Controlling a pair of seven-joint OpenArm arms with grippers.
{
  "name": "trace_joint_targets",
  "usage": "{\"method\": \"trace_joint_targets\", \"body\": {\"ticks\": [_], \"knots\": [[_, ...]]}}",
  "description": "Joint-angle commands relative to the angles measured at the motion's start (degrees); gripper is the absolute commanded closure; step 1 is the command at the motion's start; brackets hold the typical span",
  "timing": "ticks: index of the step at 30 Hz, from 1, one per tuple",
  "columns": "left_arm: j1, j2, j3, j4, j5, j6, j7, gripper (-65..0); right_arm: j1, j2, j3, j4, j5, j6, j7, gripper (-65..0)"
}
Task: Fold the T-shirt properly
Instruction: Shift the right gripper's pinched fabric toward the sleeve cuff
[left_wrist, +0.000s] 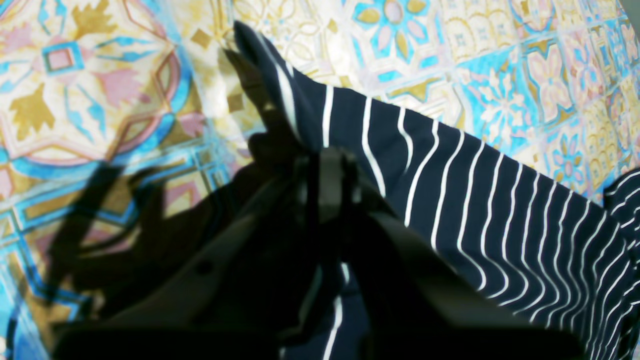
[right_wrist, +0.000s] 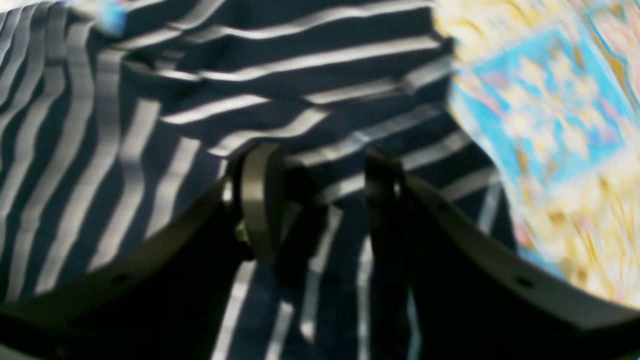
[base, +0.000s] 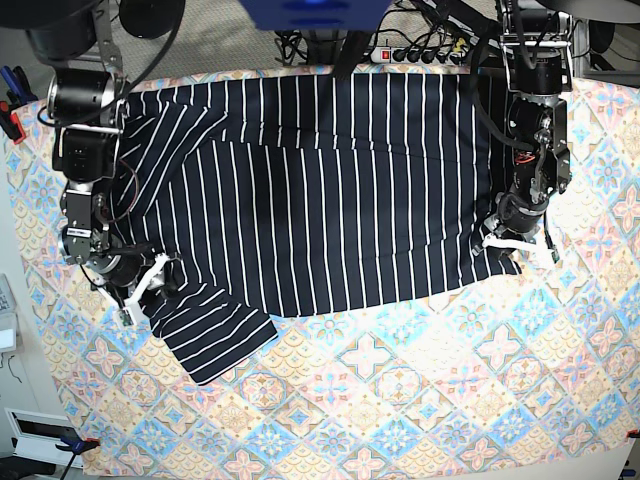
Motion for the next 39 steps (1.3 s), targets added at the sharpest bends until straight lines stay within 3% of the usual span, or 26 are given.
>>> {"method": "trace_joint_targets", "body": {"ticks": [1, 5, 14, 23, 30, 39], "knots": [[-0.89, -0.69, -0.12, 0.81, -0.24, -0.45, -0.9, 0.0, 1.73, 0.91, 0.13, -0.59, 0.47, 0.59, 1.27, -27.6], [-0.98, -0.69, -0.2, 0.81, -0.24, -0.45, -0.9, 0.0, 2.34, 0.91, 0.13, -4.55, 0.47, 0.32, 4.09, -28.5], [-0.98, -0.69, -0.2, 0.81, -0.24, -0.45, -0.9, 0.0, 2.43, -0.59, 0.22, -4.64, 0.47, 0.32, 4.17, -28.4], [-0.98, -0.69, -0.2, 0.73, -0.24, -0.45, -0.9, 0.0, 2.25, -0.77, 0.22, 2.22, 0.47, 0.32, 0.92, -28.3], [-1.07, -0.69, -0.2, 0.73, -0.24, -0.45, -0.9, 0.0, 2.25, -2.0, 0.22, 1.08, 0.47, 0.32, 0.92, -28.5], [-1.07, -0.78, -0.2, 0.73, -0.33, -0.45, -0.9, 0.0, 4.72, -2.79, 0.13, -10.79, 0.47, 0.24, 7.52, -28.5]]}}
